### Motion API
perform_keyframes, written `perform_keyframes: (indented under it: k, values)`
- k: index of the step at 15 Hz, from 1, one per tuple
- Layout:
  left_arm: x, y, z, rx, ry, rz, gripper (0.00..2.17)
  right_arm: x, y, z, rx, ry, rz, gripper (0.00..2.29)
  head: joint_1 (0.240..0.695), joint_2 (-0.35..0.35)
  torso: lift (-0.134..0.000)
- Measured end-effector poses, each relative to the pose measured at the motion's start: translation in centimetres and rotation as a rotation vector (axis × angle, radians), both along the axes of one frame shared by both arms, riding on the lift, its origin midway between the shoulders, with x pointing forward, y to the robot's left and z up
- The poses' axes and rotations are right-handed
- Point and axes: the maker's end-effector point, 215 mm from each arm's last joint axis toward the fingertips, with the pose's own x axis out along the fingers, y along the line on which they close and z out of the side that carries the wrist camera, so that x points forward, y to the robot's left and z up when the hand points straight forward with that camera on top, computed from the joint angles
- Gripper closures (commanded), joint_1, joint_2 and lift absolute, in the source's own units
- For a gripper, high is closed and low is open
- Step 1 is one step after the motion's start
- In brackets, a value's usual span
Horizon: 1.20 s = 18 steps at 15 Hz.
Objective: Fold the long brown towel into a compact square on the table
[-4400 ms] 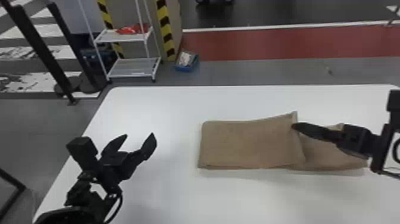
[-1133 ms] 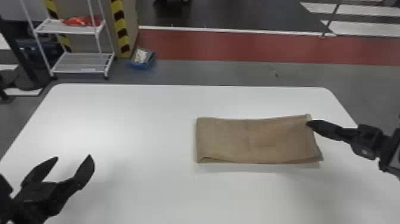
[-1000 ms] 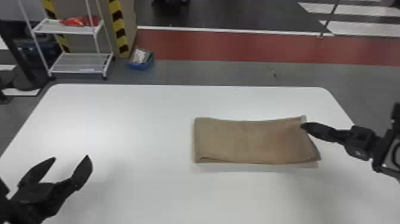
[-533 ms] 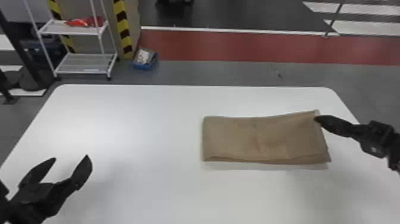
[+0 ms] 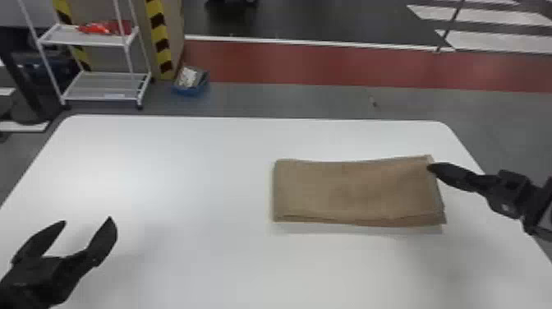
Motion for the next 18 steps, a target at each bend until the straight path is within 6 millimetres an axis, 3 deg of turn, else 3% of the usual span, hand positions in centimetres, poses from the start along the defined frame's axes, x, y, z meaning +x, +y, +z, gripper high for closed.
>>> perform_keyframes:
  k: [1, 2, 3, 4, 7, 8, 9, 18]
  values:
    - [0.0, 0.1, 0.0, 0.002, 0.000, 0.001, 0.01, -0.2, -1.0, 0.9, 0.005, -0.006, -0.011, 1.11, 0.695, -0.112, -0.123]
    - [0.0, 0.1, 0.0, 0.001, 0.001, 0.001, 0.01, -0.6, -1.4, 0.4, 0.005, 0.008, -0.014, 1.11, 0.695, -0.119, -0.123]
    - [0.0, 0.0, -0.1, 0.001, 0.002, -0.001, 0.01, -0.9, -1.6, -1.1, -0.001, 0.029, -0.024, 1.06, 0.695, -0.126, -0.123]
    - [0.0, -0.2, -0.2, -0.001, 0.004, -0.004, 0.01, -0.9, -1.9, -2.5, -0.005, 0.040, -0.040, 0.86, 0.695, -0.130, -0.123]
    - [-0.1, -0.5, -0.5, -0.002, 0.009, -0.010, 0.01, -0.3, -2.4, -3.6, -0.012, 0.038, -0.063, 0.86, 0.695, -0.140, -0.123]
    - [-0.2, -0.4, -0.6, 0.000, 0.012, -0.010, 0.01, -0.3, -2.6, -3.5, -0.010, 0.035, -0.066, 0.60, 0.695, -0.142, -0.123]
    - [-0.2, -0.3, -0.7, 0.001, 0.014, -0.008, 0.01, -0.4, -2.6, -3.6, -0.004, 0.036, -0.068, 0.53, 0.695, -0.141, -0.123]
    - [-0.5, 0.0, -1.5, -0.001, 0.027, -0.010, 0.01, -1.6, -3.3, -4.2, 0.006, 0.055, -0.079, 0.53, 0.695, -0.147, -0.123]
